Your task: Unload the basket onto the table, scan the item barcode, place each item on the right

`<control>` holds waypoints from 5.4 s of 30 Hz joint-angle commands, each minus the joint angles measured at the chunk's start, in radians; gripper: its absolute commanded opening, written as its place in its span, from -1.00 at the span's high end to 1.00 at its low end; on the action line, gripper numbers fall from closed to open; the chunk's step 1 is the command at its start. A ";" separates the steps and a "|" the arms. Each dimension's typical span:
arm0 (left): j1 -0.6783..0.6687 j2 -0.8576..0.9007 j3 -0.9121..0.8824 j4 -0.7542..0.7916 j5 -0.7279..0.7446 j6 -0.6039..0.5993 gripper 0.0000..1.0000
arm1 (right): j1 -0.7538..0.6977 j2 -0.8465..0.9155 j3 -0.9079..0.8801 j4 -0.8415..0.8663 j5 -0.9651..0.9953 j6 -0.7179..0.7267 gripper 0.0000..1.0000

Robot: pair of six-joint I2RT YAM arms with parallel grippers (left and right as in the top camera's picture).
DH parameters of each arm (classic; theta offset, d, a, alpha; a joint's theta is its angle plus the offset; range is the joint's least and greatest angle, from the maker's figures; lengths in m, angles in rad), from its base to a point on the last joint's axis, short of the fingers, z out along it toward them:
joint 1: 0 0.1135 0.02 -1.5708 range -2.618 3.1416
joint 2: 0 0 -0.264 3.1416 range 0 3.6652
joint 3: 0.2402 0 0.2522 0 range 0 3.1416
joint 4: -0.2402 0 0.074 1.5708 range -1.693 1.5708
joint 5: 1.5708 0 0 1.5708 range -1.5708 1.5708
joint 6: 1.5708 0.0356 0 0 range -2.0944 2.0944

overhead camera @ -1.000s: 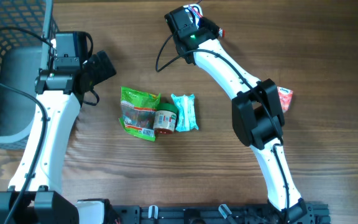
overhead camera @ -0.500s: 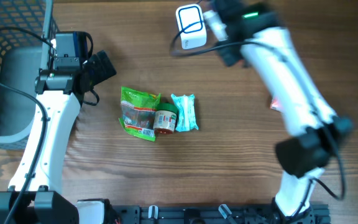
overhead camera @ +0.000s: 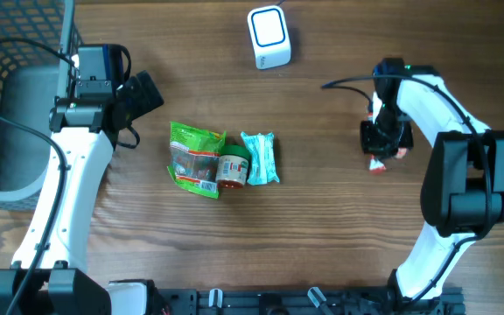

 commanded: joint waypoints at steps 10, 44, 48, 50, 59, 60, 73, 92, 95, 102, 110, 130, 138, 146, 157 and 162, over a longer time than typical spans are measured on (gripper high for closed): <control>0.001 0.001 0.005 0.002 -0.009 -0.013 -1.00 | 0.000 -0.101 0.031 -0.014 -0.099 -0.079 -0.02; 0.001 0.001 0.005 0.002 -0.009 -0.013 -1.00 | 0.000 -0.208 0.029 0.588 -0.091 -0.091 -1.00; 0.001 0.001 0.005 0.002 -0.009 -0.013 -1.00 | 0.000 -0.208 0.029 0.588 -0.091 -0.091 -0.99; 0.001 0.001 0.005 0.002 -0.009 -0.013 -1.00 | 0.000 -0.208 0.029 0.588 -0.091 -0.090 -0.99; 0.001 0.001 0.005 0.003 -0.009 -0.013 -1.00 | 0.000 -0.208 0.029 0.588 -0.091 -0.090 -0.99; 0.001 0.001 0.005 0.002 -0.009 -0.013 -1.00 | 0.000 -0.208 0.029 0.588 -0.091 -0.091 -0.99; 0.001 0.001 0.005 0.002 -0.009 -0.013 -1.00 | 0.015 -0.205 0.018 0.381 -0.646 0.121 0.14; 0.001 0.001 0.005 0.003 -0.009 -0.013 -1.00 | 0.483 -0.195 -0.289 0.669 -0.504 0.227 0.36; 0.001 0.001 0.005 0.002 -0.009 -0.013 -1.00 | 0.493 -0.195 -0.291 0.671 -0.454 0.253 0.51; 0.001 0.001 0.005 0.002 -0.009 -0.013 -1.00 | 0.493 -0.195 -0.351 0.709 -0.425 0.279 0.64; 0.001 0.001 0.005 0.002 -0.009 -0.013 -1.00 | 0.373 -0.303 -0.309 0.539 -0.281 0.058 0.92; 0.001 0.001 0.005 0.002 -0.009 -0.013 -1.00 | -0.027 -0.386 -0.190 0.312 -0.770 -0.180 0.91; 0.001 0.001 0.005 0.002 -0.009 -0.013 -1.00 | -0.083 -0.356 -0.515 0.604 -0.947 -0.221 0.91; 0.001 0.001 0.005 0.002 -0.009 -0.013 -1.00 | -0.083 -0.114 -0.669 0.906 -0.982 -0.056 0.91; 0.001 0.001 0.005 0.002 -0.009 -0.013 -1.00 | -0.083 -0.214 -0.504 0.589 -1.145 -0.214 0.59; 0.001 0.001 0.005 0.002 -0.009 -0.013 -1.00 | -0.083 -0.347 -0.487 0.568 -1.007 -0.192 0.80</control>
